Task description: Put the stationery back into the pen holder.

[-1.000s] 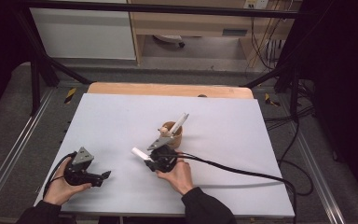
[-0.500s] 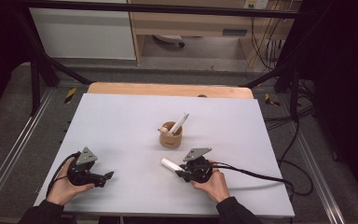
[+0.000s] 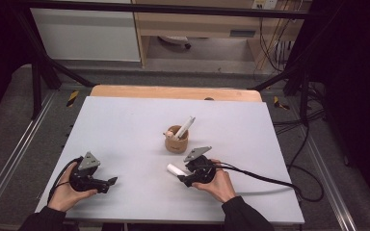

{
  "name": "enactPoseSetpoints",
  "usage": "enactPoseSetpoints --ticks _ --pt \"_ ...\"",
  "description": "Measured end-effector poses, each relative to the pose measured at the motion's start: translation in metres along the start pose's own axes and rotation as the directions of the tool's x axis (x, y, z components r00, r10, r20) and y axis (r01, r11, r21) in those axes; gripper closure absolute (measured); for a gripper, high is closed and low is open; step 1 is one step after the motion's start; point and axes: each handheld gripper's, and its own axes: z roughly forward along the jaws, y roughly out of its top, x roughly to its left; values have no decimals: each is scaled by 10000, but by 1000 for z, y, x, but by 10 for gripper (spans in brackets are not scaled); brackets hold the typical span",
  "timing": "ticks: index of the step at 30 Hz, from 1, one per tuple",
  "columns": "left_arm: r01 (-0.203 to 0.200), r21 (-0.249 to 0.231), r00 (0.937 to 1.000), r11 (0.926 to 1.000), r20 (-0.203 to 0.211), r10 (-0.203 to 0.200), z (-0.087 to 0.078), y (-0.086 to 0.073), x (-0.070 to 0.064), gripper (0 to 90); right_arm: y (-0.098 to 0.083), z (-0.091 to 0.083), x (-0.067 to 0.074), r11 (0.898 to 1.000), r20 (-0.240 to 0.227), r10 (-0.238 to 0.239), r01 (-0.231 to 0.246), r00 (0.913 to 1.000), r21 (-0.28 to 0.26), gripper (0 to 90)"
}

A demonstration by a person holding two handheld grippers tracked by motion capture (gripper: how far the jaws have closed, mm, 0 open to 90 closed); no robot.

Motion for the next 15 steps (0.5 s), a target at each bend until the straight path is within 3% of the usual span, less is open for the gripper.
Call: enactPoseSetpoints --ticks 4,15 --pt "-1 14 10000 10000 16 1 0 0 0 82 14 8 3 9972 -110 -79 87 9999 739 539" --pt "12 36 10000 10000 28 -12 1 0 0 83 29 22 3 9809 -157 -287 312 9995 1919 649"
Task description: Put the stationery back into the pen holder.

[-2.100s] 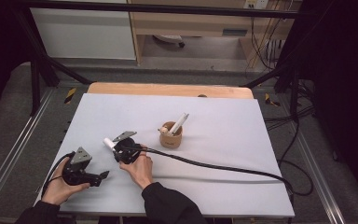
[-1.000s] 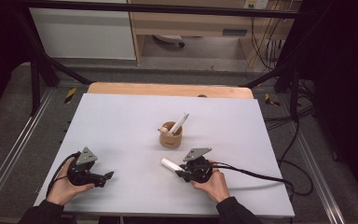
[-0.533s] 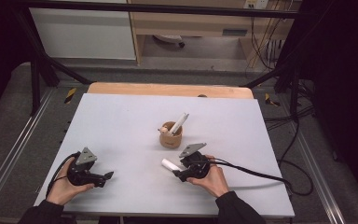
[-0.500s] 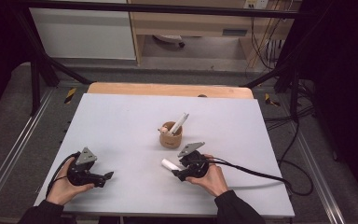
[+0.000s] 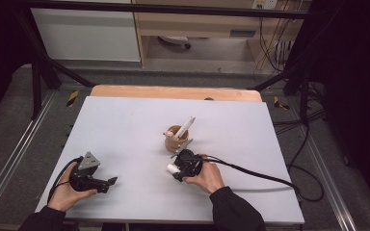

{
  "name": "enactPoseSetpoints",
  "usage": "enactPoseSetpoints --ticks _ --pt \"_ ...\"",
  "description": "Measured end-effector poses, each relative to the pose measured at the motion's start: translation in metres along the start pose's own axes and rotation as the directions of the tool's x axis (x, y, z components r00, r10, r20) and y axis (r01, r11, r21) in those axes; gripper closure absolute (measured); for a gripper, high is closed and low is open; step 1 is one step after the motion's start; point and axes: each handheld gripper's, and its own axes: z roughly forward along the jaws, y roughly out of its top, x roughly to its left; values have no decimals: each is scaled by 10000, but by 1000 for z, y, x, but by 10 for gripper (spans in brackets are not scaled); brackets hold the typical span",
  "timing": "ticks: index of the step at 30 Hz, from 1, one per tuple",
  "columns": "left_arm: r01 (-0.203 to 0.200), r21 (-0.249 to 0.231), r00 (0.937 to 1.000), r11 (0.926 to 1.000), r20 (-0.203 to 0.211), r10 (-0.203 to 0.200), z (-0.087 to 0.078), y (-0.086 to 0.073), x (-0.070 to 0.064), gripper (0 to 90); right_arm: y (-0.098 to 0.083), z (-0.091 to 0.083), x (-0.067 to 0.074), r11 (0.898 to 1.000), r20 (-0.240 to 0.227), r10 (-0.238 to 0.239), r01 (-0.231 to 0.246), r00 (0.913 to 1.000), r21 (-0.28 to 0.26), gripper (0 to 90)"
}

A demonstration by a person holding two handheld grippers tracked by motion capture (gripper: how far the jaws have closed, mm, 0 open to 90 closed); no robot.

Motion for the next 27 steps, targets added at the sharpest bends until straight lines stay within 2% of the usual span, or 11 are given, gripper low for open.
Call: enactPoseSetpoints --ticks 2,13,19,27 --pt "2 7 10000 10000 10 -2 0 0 0 84 1 2 0 9996 60 -52 51 10000 274 651" --pt "-51 28 10000 10000 27 51 2 2 -1 87 7 2 3 9964 345 29 -58 9994 845 701" --pt "-64 25 10000 10000 19 64 2 2 -1 88 7 -5 3 9986 489 120 -145 9987 518 706" --pt "-72 51 10000 10000 2 72 2 1 -1 90 8 -19 0 9996 400 247 -252 9989 135 707"
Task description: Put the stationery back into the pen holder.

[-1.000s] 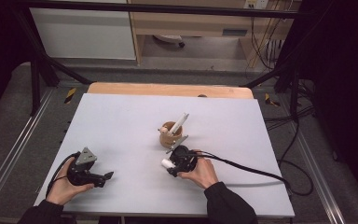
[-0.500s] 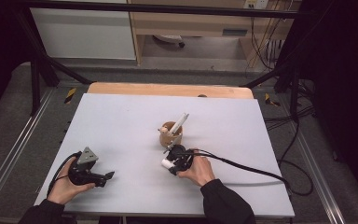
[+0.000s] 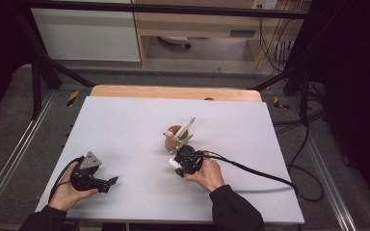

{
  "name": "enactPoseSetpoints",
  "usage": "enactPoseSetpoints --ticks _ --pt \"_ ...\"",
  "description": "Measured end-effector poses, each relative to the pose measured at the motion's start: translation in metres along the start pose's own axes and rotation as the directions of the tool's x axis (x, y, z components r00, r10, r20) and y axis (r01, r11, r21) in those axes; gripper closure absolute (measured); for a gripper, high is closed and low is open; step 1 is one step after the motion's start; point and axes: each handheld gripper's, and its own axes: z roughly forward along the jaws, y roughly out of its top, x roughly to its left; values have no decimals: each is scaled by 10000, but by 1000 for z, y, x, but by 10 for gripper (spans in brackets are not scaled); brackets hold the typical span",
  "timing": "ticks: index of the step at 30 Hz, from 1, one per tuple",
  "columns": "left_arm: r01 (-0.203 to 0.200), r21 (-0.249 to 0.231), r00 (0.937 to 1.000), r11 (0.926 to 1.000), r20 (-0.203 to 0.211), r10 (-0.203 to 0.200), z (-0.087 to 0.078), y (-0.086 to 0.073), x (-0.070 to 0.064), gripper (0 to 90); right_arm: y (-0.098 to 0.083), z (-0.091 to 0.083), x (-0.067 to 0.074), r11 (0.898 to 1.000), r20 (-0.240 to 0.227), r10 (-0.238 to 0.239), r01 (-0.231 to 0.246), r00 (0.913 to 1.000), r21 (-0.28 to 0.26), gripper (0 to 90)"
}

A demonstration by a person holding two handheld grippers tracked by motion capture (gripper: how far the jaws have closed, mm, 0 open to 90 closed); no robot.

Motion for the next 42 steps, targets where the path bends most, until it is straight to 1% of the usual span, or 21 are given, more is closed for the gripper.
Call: enactPoseSetpoints --ticks 1,5,10,13,18,20,21,22,24,26,28,29,30,33,38,40,41,42 --pt "-4 0 10000 10000 -2 4 0 0 0 90 0 -1 0 10000 58 -46 46 10000 -27 707" --pt "-8 -16 10000 10000 -1 8 0 0 0 90 -1 -6 0 9997 40 -10 11 10000 -230 707" --pt "-4 -42 10000 10000 -3 4 -1 0 0 90 -1 -17 -2 9968 40 59 -56 10000 -803 707" --pt "10 -55 10000 10000 -11 -10 -1 0 0 90 -2 -24 -4 9911 44 163 -155 9999 -1319 706" --pt "3 -54 10000 10000 -20 -3 -1 0 0 90 -10 -32 -10 9817 81 413 -391 9991 -1863 706" --pt "3 -53 10000 10000 -27 -3 0 0 0 90 -13 -35 -12 9760 43 569 -547 9984 -2108 706" --pt "7 -59 10000 10000 -24 -7 -1 0 0 90 -14 -37 -13 9710 69 607 -575 9981 -2321 706" --pt "15 -64 10000 10000 -32 -15 -1 0 0 90 -16 -39 -15 9667 -16 705 -687 9975 -2464 706" --pt "28 -74 10000 10000 -41 -28 -1 0 0 90 -19 -43 -18 9546 54 793 -744 9968 -2884 705" --pt "19 -84 10000 10000 -49 -19 0 1 0 90 -23 -47 -20 9398 -2 1019 -963 9948 -3277 705" --pt "24 -96 10000 10000 -16 -24 0 1 0 90 -26 -50 -23 9264 112 1164 -1045 9931 -3619 705" --pt "41 -100 10000 9999 -17 -41 0 1 0 90 -27 -52 -24 9174 85 1297 -1168 9915 -3804 705" --pt "43 -104 10000 9999 -29 -44 0 1 0 89 -28 -54 -26 9062 79 1437 -1284 9896 -4029 705" --pt "56 -122 10000 9999 -22 -56 0 1 -1 89 -31 -59 -31 8769 136 1733 -1480 9848 -4573 705" --pt "50 -123 10000 9999 -23 -51 1 1 -1 89 -32 -64 -39 8354 148 2155 -1765 9764 -5205 705" --pt "52 -113 10000 9999 -19 -52 1 1 -1 89 -31 -66 -41 8215 174 2289 -1836 9733 -5399 705" --pt "55 -111 10000 9999 -13 -55 1 1 -1 89 -30 -66 -43 8126 171 2319 -1840 9726 -5530 705" --pt "71 -106 10000 9999 -18 -71 1 1 -1 89 -29 -66 -44 8033 117 2441 -1954 9697 -5626 705"
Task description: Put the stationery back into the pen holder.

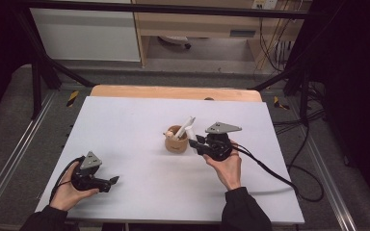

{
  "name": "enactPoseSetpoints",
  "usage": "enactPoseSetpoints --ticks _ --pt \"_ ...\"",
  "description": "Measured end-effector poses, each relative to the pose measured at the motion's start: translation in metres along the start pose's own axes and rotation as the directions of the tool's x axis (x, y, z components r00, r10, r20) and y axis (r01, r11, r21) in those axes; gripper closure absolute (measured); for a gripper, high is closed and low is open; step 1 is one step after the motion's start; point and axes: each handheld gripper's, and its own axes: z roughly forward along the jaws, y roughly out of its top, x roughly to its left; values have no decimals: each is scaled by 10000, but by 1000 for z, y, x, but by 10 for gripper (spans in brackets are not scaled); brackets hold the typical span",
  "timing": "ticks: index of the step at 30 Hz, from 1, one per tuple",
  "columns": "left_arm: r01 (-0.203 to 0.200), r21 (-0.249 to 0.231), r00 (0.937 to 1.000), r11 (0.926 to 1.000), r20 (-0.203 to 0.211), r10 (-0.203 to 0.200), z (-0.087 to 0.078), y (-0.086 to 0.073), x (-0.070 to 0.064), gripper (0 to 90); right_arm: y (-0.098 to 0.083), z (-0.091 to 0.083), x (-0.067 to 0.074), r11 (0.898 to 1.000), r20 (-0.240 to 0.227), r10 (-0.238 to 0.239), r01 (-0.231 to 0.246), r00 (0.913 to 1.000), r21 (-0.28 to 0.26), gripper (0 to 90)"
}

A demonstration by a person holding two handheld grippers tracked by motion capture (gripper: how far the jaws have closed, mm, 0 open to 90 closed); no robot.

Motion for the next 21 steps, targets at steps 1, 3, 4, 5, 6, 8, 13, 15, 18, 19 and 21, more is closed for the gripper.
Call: enactPoseSetpoints --ticks 1,3,4,5,6,8,13,15,18,19,21 --pt "4 -4 10000 10000 -10 -4 0 0 0 87 1 1 -1 9999 35 73 -72 10000 -142 705" --pt "45 -14 10000 10000 -20 -45 0 0 0 85 4 3 -4 9985 56 312 -309 9995 -454 704" --pt "55 -29 10000 10000 -21 -55 0 0 0 83 6 5 -5 9975 94 407 -401 9991 -577 704" --pt "70 -28 10000 10000 -10 -70 0 0 0 83 7 7 -7 9963 129 478 -467 9988 -727 704" --pt "69 -23 10000 10000 -20 -69 0 0 0 82 8 9 -8 9951 123 568 -556 9983 -819 705" --pt "56 12 10000 10000 -26 -56 0 0 0 82 11 14 -10 9925 159 687 -667 9975 -1027 705" --pt "81 -20 10000 10000 -15 -81 0 0 1 81 17 30 -10 9867 76 913 -894 9958 -1358 705" --pt "93 -33 10000 10000 -21 -93 0 0 1 82 20 36 -10 9843 51 937 -918 9956 -1508 705" --pt "109 -42 9999 9999 -25 -109 0 0 1 81 24 44 -8 9802 33 993 -972 9951 -1725 705" --pt "97 -25 10000 9999 -12 -97 0 0 0 82 25 47 -8 9791 2 1010 -994 9949 -1776 705" --pt "77 -35 10000 10000 11 -77 1 1 0 82 27 51 -7 9744 -50 1113 -1101 9938 -1961 705"
